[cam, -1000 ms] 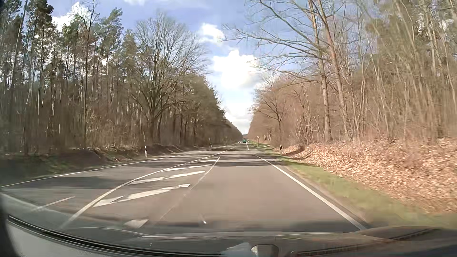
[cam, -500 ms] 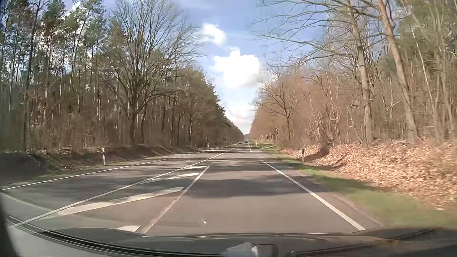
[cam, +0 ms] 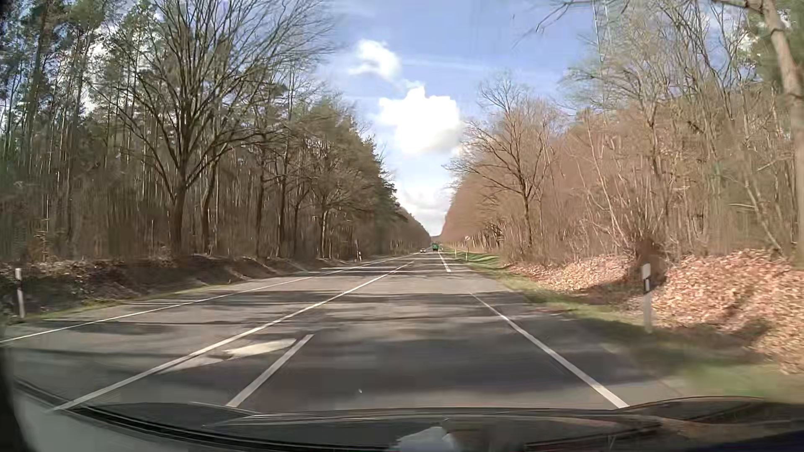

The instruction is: Follow the waypoints while adhering to traffic rules and regulations

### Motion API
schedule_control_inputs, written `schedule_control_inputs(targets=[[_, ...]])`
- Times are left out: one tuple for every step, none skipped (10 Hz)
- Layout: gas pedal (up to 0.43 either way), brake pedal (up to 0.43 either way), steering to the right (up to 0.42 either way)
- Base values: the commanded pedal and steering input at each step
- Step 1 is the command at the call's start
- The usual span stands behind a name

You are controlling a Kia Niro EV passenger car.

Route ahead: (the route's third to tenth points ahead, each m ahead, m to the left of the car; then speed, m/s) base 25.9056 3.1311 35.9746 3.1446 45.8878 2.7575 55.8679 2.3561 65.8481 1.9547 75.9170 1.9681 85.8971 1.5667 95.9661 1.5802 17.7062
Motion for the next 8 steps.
schedule_control_inputs(targets=[[0.0,0.0,-0.003],[0.0,0.0,-0.001],[0.0,0.0,0.0],[0.0,0.0,0.0],[0.039,0.0,0.001],[0.079,0.0,0.0],[0.087,0.0,0.0],[0.11,0.0,-0.003]])
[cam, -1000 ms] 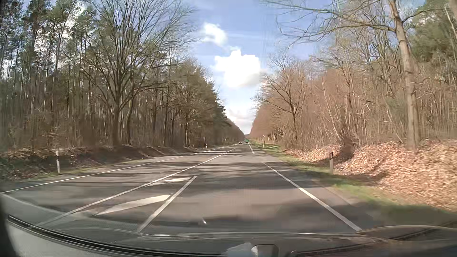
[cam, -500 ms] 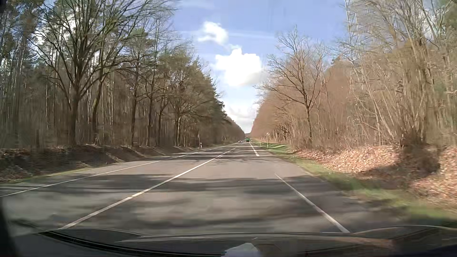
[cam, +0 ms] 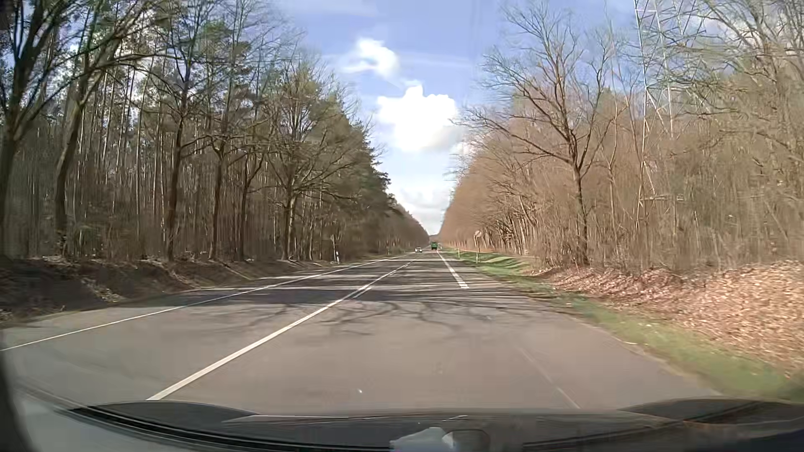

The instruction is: Follow the waypoints while adhering to traffic rules and regulations

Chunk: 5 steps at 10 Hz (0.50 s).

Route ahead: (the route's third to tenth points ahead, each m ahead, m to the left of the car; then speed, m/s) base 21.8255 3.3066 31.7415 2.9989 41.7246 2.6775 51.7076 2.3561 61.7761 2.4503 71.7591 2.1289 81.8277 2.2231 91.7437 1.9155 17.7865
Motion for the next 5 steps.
schedule_control_inputs(targets=[[0.118,0.0,-0.005],[0.13,0.0,-0.004],[0.13,0.0,-0.002],[0.13,0.0,-0.001],[0.13,0.0,-0.001]])
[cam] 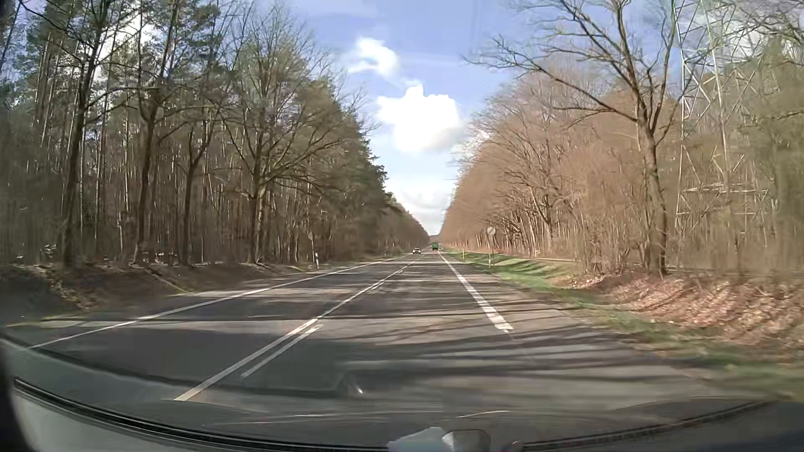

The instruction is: Follow the waypoints while adhering to traffic rules and regulations

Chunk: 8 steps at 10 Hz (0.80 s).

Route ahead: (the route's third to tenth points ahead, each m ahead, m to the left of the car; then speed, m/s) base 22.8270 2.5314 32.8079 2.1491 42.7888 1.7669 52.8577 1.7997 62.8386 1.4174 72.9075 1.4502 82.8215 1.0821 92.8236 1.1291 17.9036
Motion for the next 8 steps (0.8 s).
schedule_control_inputs(targets=[[0.13,0.0,-0.001],[0.13,0.0,0.0],[0.138,0.0,0.001],[0.138,0.0,0.001],[0.15,0.0,0.001],[0.177,0.0,0.001],[0.209,0.0,0.002],[0.228,0.0,0.002]])
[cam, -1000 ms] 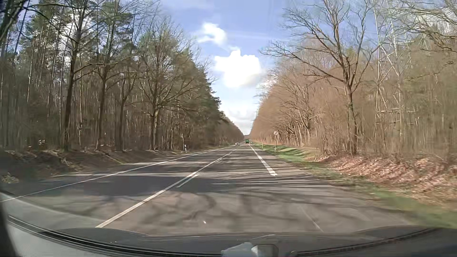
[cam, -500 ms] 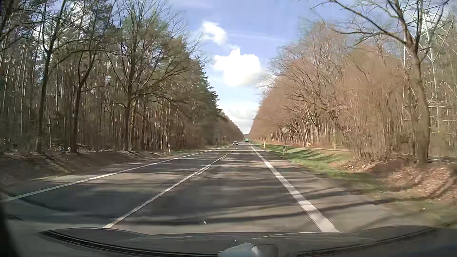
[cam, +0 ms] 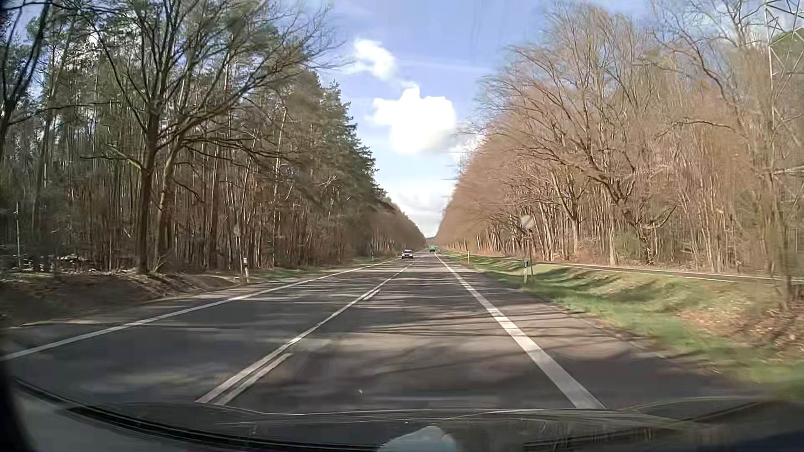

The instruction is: Follow the waypoints while adhering to traffic rules and regulations

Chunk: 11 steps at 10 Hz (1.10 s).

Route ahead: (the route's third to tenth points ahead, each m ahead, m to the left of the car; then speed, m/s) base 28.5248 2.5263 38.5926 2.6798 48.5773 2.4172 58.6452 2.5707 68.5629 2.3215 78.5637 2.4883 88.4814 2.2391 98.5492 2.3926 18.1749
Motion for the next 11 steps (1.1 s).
schedule_control_inputs(targets=[[0.24,0.0,0.002],[0.287,0.0,0.001],[0.299,0.0,0.001],[0.319,0.0,0.001],[0.339,0.0,0.001],[0.339,0.0,0.001],[0.358,0.0,0.001],[0.37,0.0,0.0],[0.39,0.0,-0.002],[0.39,0.0,-0.003],[0.398,0.0,-0.004]])
